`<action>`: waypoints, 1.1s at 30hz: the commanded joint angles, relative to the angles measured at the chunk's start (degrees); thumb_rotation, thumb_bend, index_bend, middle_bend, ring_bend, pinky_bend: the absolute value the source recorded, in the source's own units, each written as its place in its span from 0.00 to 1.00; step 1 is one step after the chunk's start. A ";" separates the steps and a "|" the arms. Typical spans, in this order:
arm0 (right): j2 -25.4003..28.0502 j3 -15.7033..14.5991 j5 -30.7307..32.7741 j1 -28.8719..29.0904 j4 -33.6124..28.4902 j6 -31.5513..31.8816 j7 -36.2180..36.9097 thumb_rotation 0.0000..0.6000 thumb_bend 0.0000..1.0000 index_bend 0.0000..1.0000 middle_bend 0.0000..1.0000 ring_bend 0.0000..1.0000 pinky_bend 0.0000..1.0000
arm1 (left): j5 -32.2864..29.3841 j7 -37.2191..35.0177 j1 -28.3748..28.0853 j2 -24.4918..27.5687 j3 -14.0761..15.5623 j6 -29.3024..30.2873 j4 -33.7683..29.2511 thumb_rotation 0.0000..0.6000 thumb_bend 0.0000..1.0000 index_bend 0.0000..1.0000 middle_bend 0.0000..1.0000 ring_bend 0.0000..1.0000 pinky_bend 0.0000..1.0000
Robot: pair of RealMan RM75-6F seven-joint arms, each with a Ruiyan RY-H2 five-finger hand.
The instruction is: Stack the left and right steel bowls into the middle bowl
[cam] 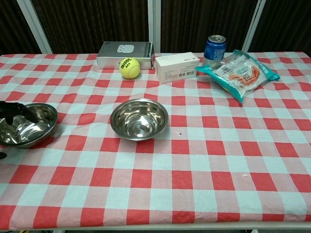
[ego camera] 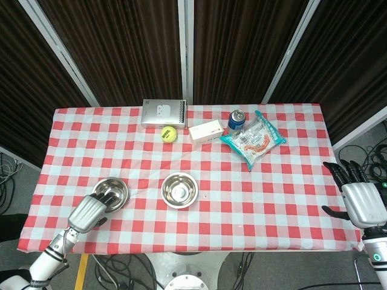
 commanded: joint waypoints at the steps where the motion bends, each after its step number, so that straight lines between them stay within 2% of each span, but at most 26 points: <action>1: 0.11 0.35 0.27 -0.09 -0.02 -0.15 0.06 1.00 0.03 0.08 0.13 0.04 0.00 | -0.24 0.23 -0.68 -0.87 0.03 -0.68 1.56 1.00 0.22 0.35 0.40 0.45 0.62; 10: 0.13 0.98 0.66 -0.76 0.63 -0.44 1.19 1.00 0.04 0.08 0.13 0.04 0.00 | -1.10 1.99 -0.82 -1.76 0.37 -0.54 4.76 1.00 0.24 0.37 0.40 0.46 0.62; 11: 0.09 1.02 0.65 -0.80 0.70 -0.48 1.23 1.00 0.04 0.08 0.13 0.04 0.00 | -1.30 2.23 -0.74 -1.67 0.21 -0.23 4.57 1.00 0.24 0.38 0.41 0.49 0.65; 15: -0.22 1.29 0.52 -0.88 1.06 -0.65 1.60 1.00 0.04 0.08 0.13 0.04 0.00 | -2.16 2.84 -0.33 -1.07 -0.14 0.68 3.11 1.00 0.24 0.43 0.49 0.71 0.84; 18: -0.44 1.44 0.59 -0.75 1.21 -1.21 1.59 1.00 0.04 0.08 0.13 0.04 0.00 | -2.73 3.37 -0.02 -0.73 0.15 0.55 2.82 1.00 0.24 0.45 0.49 0.77 0.87; 23: -0.58 1.72 1.14 -0.62 1.27 -2.06 1.21 1.00 0.04 0.08 0.13 0.04 0.00 | -3.73 3.82 0.31 -0.88 0.87 -0.66 3.10 1.00 0.24 0.45 0.50 0.81 0.89; 33: -0.78 2.16 2.56 -0.46 1.45 -3.61 0.57 1.00 0.04 0.08 0.13 0.04 0.00 | -2.69 3.08 -0.81 -3.86 1.01 -0.45 8.25 1.00 0.26 0.48 0.51 0.82 0.89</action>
